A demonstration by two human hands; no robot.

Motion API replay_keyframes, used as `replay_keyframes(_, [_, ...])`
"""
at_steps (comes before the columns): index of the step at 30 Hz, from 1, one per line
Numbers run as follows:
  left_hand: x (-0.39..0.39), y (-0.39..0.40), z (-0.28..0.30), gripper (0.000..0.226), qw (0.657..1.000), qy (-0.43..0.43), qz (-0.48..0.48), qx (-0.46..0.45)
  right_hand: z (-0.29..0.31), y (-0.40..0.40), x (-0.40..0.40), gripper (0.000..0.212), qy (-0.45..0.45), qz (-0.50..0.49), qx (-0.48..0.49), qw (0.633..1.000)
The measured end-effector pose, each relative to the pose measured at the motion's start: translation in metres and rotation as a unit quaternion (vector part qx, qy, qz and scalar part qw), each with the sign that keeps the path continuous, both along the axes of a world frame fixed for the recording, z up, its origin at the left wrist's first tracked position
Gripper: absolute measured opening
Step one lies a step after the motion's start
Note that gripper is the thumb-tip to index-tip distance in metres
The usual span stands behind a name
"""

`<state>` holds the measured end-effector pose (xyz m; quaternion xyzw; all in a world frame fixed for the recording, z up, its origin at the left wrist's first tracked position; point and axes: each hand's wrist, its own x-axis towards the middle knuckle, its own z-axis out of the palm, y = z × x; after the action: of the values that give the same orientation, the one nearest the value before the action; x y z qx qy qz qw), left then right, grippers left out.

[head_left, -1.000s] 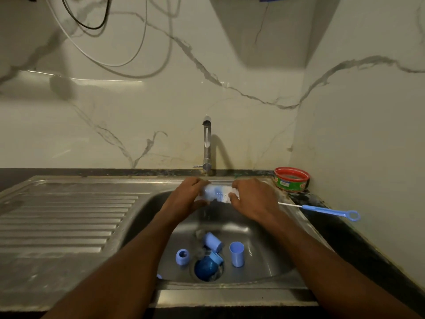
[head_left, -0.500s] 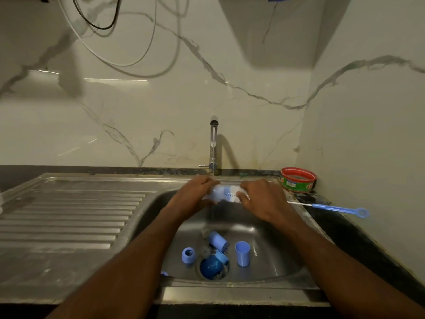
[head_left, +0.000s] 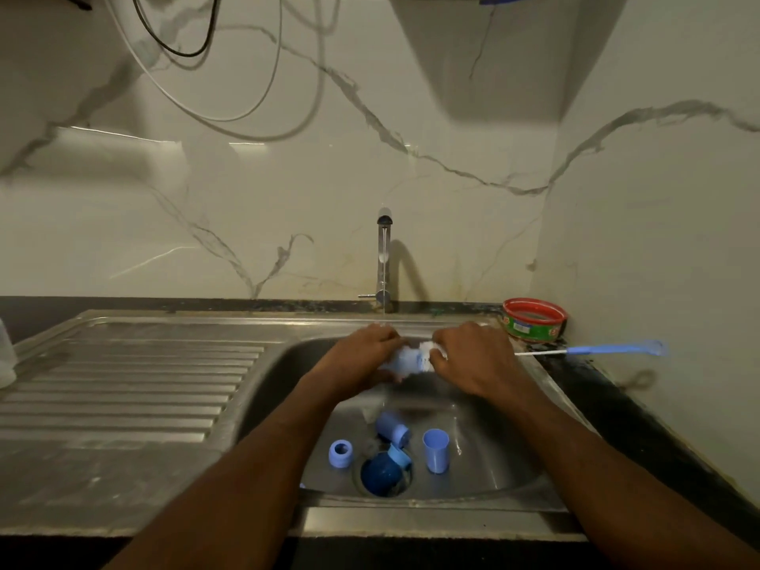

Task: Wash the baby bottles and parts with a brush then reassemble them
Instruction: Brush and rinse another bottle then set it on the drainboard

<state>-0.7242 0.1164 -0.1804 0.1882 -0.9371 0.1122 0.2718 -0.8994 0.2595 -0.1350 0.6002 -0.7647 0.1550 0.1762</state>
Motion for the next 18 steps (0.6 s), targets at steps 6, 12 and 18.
replay_keyframes(6, [0.0,0.002,0.006,0.061,0.996,0.049,0.068,0.019,0.001,-0.003,0.003,0.035,-0.003,-0.003,-0.024,1.0])
replay_keyframes(12, [0.002,-0.006,0.005,0.059,0.989,0.11,0.098,0.035,0.002,0.002,-0.001,0.035,-0.023,-0.002,-0.033,0.999])
replay_keyframes(18, [0.012,-0.011,0.009,0.057,0.991,0.114,0.059,0.021,0.0,0.003,0.004,0.036,-0.02,0.005,-0.03,0.999])
